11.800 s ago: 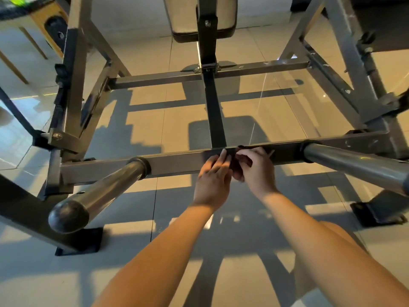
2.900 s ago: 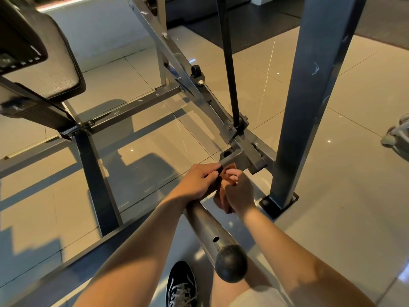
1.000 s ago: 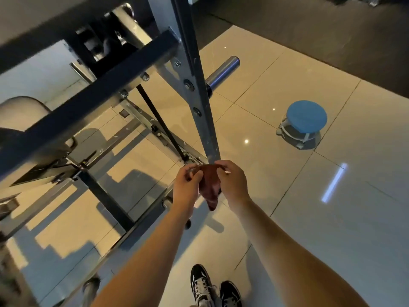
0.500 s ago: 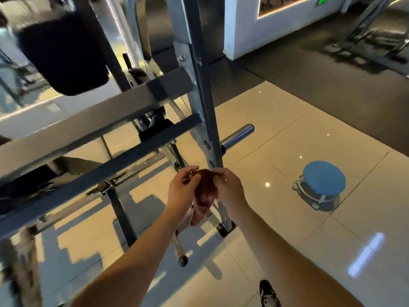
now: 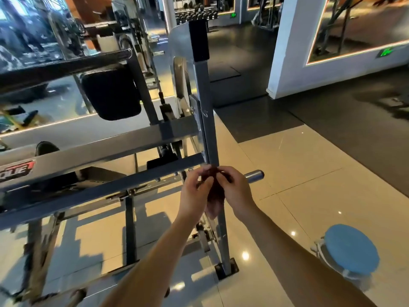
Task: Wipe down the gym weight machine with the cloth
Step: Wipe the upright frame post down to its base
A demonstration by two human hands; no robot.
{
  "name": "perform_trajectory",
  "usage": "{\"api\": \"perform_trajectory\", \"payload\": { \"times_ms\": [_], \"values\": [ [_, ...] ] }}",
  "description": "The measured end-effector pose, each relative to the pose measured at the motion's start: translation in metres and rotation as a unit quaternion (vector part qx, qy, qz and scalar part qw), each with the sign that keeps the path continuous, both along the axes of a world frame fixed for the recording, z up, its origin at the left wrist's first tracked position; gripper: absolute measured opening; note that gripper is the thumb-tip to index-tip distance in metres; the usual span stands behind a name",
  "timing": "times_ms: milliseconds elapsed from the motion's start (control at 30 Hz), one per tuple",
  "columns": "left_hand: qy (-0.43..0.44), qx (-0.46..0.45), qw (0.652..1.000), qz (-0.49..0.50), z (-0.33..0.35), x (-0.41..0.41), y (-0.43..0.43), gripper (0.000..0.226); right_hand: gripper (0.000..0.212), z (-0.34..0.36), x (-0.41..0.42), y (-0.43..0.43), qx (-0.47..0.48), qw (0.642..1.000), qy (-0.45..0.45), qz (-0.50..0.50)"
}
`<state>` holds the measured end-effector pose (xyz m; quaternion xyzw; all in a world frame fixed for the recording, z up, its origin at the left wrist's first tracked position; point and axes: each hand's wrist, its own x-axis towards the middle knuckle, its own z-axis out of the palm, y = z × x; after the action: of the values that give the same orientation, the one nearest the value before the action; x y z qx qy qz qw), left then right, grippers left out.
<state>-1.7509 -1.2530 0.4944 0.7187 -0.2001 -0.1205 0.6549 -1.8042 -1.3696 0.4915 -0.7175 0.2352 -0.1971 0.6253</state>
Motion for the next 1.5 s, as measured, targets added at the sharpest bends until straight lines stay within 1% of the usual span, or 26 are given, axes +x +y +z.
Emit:
{"api": "perform_trajectory", "payload": {
  "times_ms": [67,100,167,200,300,367,467,500,567,600,667,733,767,800,833,933,1000,1133,1200,1267,1333,1433,1500],
  "values": [
    [-0.028,0.013,0.999,-0.017,-0.002,0.002,-0.005,0.037,0.020,0.009,0.009,-0.005,-0.007,1.000,-0.017,-0.010],
    [-0.027,0.010,0.999,-0.024,-0.001,0.003,-0.008,0.040,0.021,0.013,0.013,-0.007,-0.017,1.000,-0.016,-0.003],
    [0.002,-0.010,1.000,-0.024,0.005,0.007,-0.018,0.042,0.020,0.020,0.022,-0.013,-0.030,0.999,-0.007,0.020],
    [0.002,-0.010,1.000,-0.006,0.009,0.010,-0.023,0.040,0.019,0.023,0.026,-0.018,-0.034,0.999,-0.005,0.035],
    [-0.064,0.025,0.995,0.077,0.022,0.025,-0.038,0.036,0.015,0.028,0.041,-0.039,-0.027,0.996,-0.022,0.088],
    [-0.104,0.034,0.986,0.123,0.024,0.036,-0.049,0.034,0.012,0.031,0.055,-0.061,-0.045,0.992,-0.049,0.107],
    [-0.173,0.033,0.961,0.214,0.033,0.049,-0.074,0.032,0.013,0.038,0.083,-0.099,-0.047,0.991,-0.090,0.091],
    [-0.194,0.023,0.950,0.245,0.040,0.053,-0.086,0.032,0.015,0.040,0.093,-0.111,-0.045,0.989,-0.100,0.097],
    [-0.240,0.020,0.921,0.305,0.055,0.065,-0.112,0.032,0.015,0.046,0.110,-0.131,-0.044,0.983,-0.108,0.139],
    [-0.263,0.029,0.907,0.329,0.063,0.073,-0.126,0.033,0.014,0.052,0.117,-0.138,-0.036,0.980,-0.107,0.165],
    [-0.285,0.061,0.888,0.356,0.070,0.086,-0.149,0.037,0.013,0.062,0.127,-0.152,-0.032,0.973,-0.100,0.206],
    [-0.305,0.103,0.867,0.381,0.064,0.093,-0.162,0.040,0.021,0.072,0.136,-0.163,-0.062,0.966,-0.105,0.230],
    [-0.315,0.123,0.854,0.396,0.058,0.093,-0.165,0.041,0.021,0.076,0.139,-0.167,-0.067,0.963,-0.100,0.241],
    [-0.315,0.135,0.846,0.408,0.050,0.091,-0.167,0.042,0.019,0.078,0.141,-0.172,-0.065,0.960,-0.092,0.257],
    [-0.304,0.137,0.847,0.414,0.043,0.088,-0.169,0.042,0.016,0.079,0.142,-0.175,-0.059,0.956,-0.084,0.274],
    [-0.244,0.125,0.864,0.421,0.029,0.078,-0.171,0.041,0.016,0.077,0.144,-0.179,-0.066,0.944,-0.075,0.316],
    [-0.219,0.125,0.866,0.432,0.033,0.077,-0.169,0.040,0.014,0.077,0.146,-0.181,-0.063,0.939,-0.072,0.330],
    [-0.246,0.128,0.843,0.461,0.075,0.089,-0.172,0.043,0.019,0.084,0.157,-0.186,-0.017,0.944,-0.089,0.319],
    [-0.248,0.147,0.841,0.458,0.086,0.100,-0.177,0.047,0.021,0.089,0.166,-0.186,0.002,0.944,-0.102,0.313],
    [-0.249,0.178,0.840,0.448,0.074,0.098,-0.181,0.049,0.022,0.091,0.172,-0.184,-0.006,0.939,-0.117,0.323],
    [-0.263,0.194,0.834,0.445,0.047,0.087,-0.184,0.047,0.023,0.088,0.177,-0.182,-0.023,0.933,-0.123,0.338],
    [-0.242,0.182,0.836,0.458,0.012,0.076,-0.189,0.046,0.029,0.078,0.179,-0.183,-0.041,0.929,-0.128,0.345],
    [-0.219,0.166,0.838,0.472,0.007,0.074,-0.189,0.045,0.031,0.072,0.182,-0.186,-0.039,0.925,-0.124,0.356]
  ]
}}
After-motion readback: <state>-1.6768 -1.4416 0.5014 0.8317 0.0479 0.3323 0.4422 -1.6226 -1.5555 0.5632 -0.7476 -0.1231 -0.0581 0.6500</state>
